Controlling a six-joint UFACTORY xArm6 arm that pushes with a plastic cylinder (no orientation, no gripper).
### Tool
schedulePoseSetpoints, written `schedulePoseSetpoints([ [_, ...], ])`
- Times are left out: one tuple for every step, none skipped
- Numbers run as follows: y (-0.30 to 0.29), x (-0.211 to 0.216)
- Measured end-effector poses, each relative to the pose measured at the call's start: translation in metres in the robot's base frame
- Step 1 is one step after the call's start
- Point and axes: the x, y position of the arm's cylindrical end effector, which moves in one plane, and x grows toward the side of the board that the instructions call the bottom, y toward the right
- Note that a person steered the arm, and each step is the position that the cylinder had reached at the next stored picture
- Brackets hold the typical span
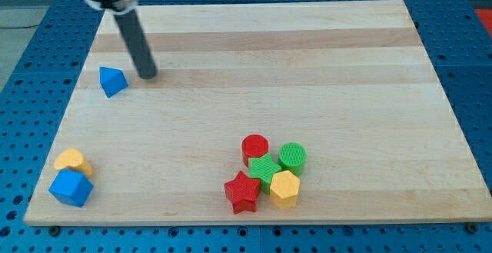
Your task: Push the triangle diagonally above the red circle
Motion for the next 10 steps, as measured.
schedulePoseSetpoints([
  [0.015, 0.001],
  [-0.027, -0.024],
  [-0.078, -0.024],
  [-0.122, -0.007],
  [-0.105, 0.014],
  [-0.049, 0.023],
  [-0.005, 0.023],
  [0.044, 0.023],
  [0.075, 0.025],
  [0.075, 0.046],
])
